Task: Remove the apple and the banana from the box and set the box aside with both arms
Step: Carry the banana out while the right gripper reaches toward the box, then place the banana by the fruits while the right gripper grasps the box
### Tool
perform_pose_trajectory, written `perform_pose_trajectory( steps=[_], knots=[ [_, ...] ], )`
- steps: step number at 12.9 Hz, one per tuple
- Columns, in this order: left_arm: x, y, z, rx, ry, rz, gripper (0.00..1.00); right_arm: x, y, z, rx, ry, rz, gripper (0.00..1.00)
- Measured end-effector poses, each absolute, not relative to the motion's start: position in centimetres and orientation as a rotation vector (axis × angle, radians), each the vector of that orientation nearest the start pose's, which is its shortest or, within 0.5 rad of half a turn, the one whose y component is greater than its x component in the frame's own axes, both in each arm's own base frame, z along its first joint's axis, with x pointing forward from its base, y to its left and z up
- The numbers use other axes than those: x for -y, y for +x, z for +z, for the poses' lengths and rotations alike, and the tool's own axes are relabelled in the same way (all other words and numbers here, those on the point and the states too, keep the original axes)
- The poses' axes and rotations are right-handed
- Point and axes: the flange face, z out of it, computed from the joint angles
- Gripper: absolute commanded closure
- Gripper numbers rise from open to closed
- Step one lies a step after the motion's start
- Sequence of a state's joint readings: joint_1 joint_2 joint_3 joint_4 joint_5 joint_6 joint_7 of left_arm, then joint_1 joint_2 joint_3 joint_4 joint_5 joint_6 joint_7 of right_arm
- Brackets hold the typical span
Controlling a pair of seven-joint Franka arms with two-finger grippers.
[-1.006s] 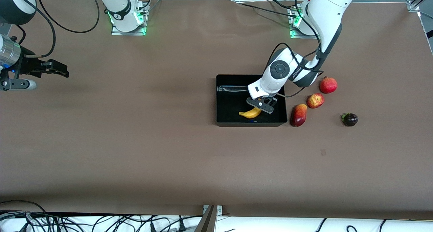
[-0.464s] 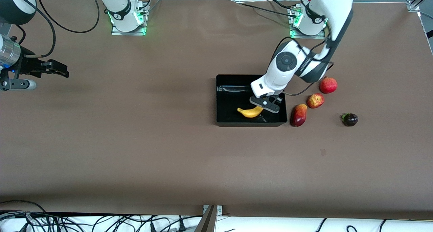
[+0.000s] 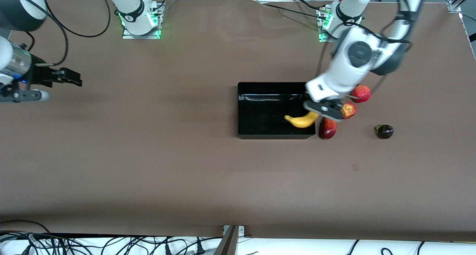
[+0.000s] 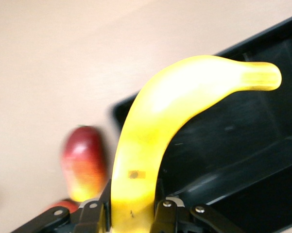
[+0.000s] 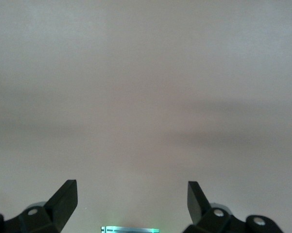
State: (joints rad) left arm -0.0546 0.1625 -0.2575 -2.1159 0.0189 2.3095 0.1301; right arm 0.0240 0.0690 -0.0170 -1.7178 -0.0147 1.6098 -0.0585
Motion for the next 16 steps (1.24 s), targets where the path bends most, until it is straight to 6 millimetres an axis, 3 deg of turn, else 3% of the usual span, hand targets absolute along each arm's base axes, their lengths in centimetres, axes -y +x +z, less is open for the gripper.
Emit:
perform_pose_trajectory(
  steps=[2,4,6,9,10,11,12,14,15,16],
  knots=[
    [9.4,56.0,32.5,-0.835,-3.061,-0.013,1.00,-3.2,57.5,50.7,0.175,-3.126,0.251,0.00],
    [3.4,57.4,29.6,-0.952,-3.036,0.022,1.00,-8.2,59.2,48.7,0.223,-3.059,0.209,0.00],
    [-0.7,59.0,25.8,-1.040,-3.004,0.015,1.00,-16.0,60.8,45.5,0.176,-3.046,0.195,0.00],
    [-3.3,59.7,18.4,-1.075,-2.978,0.026,0.98,-29.3,61.0,38.8,0.089,-3.054,0.113,0.00],
    [-3.4,59.8,17.1,-1.075,-2.978,0.028,0.49,-33.5,59.9,36.7,0.067,-3.059,0.114,0.00],
    [-3.4,60.1,17.5,-1.077,-2.973,0.016,0.00,-37.2,58.5,34.9,0.050,-3.062,0.110,0.00],
    [-3.4,60.3,17.5,-1.078,-2.971,0.011,0.00,-40.2,57.2,33.2,0.045,-3.060,0.099,0.00],
    [-3.5,61.0,18.7,-1.073,-2.962,-0.021,0.00,-45.3,53.9,29.7,0.089,-3.071,0.116,0.12],
    [-3.5,61.4,20.7,-1.071,-2.958,-0.022,0.00,-47.2,52.3,28.0,0.099,-3.080,0.132,0.16],
    [-3.5,61.6,24.2,-1.063,-2.965,0.000,0.00,-48.6,51.1,26.6,0.088,-3.085,0.135,0.20]
  ],
)
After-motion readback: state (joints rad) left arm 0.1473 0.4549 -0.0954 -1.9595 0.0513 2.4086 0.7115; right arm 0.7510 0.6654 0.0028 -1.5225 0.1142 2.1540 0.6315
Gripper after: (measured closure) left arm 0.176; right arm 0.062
